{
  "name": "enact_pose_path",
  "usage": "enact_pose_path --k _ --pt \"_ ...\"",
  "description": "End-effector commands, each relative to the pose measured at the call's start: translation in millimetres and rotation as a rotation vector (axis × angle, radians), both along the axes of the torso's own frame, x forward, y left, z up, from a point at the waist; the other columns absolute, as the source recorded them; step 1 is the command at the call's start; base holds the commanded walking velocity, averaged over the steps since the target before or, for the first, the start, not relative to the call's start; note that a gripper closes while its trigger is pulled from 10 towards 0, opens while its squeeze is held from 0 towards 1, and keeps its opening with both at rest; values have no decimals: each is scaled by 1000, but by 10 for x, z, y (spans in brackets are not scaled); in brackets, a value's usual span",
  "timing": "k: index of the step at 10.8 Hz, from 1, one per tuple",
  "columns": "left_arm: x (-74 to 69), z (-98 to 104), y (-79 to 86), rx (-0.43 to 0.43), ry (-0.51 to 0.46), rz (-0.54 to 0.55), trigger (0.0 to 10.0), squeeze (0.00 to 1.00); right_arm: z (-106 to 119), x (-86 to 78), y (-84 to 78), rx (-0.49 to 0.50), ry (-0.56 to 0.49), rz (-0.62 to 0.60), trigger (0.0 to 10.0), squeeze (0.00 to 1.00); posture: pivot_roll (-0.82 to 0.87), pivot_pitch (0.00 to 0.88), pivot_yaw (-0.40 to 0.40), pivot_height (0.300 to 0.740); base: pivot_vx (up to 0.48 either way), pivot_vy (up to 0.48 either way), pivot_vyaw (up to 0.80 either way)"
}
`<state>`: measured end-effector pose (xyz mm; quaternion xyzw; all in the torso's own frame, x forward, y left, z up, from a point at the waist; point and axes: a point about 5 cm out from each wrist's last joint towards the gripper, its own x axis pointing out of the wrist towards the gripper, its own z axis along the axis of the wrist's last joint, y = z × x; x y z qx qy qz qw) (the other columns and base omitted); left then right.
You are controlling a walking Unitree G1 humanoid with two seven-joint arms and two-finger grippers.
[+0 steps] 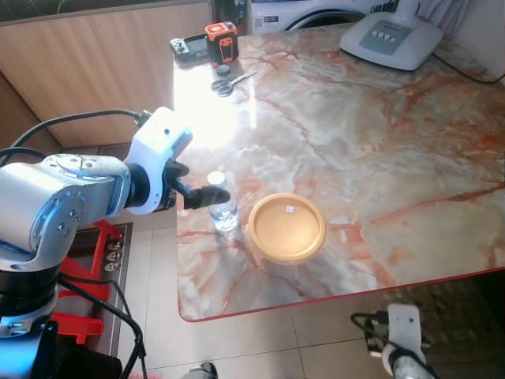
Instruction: Restocking fridge
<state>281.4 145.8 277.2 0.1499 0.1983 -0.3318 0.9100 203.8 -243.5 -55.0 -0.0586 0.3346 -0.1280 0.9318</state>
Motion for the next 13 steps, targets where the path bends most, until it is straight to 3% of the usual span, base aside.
enact_pose_path --k 1,5,11,12,13 --pt "22 28 -13 3 -10 -10 10000 0 -66 -90 47 6 33 3 10000 0 -53 162 45 740 0 0 0" --pt "189 24 -10 21 -52 -18 10000 0 -165 -196 222 35 71 28 10000 0 -64 158 46 740 0 0 0" --pt "275 -83 -66 1 -36 -74 10000 0 -173 -219 201 42 82 39 10000 0 -84 156 39 740 0 0 0" --pt "274 -94 -75 -2 -32 -79 8980 0 -177 -222 211 47 84 43 10000 0 -84 157 38 740 0 0 0" --pt "285 -108 -77 2 -32 -79 0 0 -186 -235 219 53 88 44 10000 0 -86 159 39 740 0 0 0"
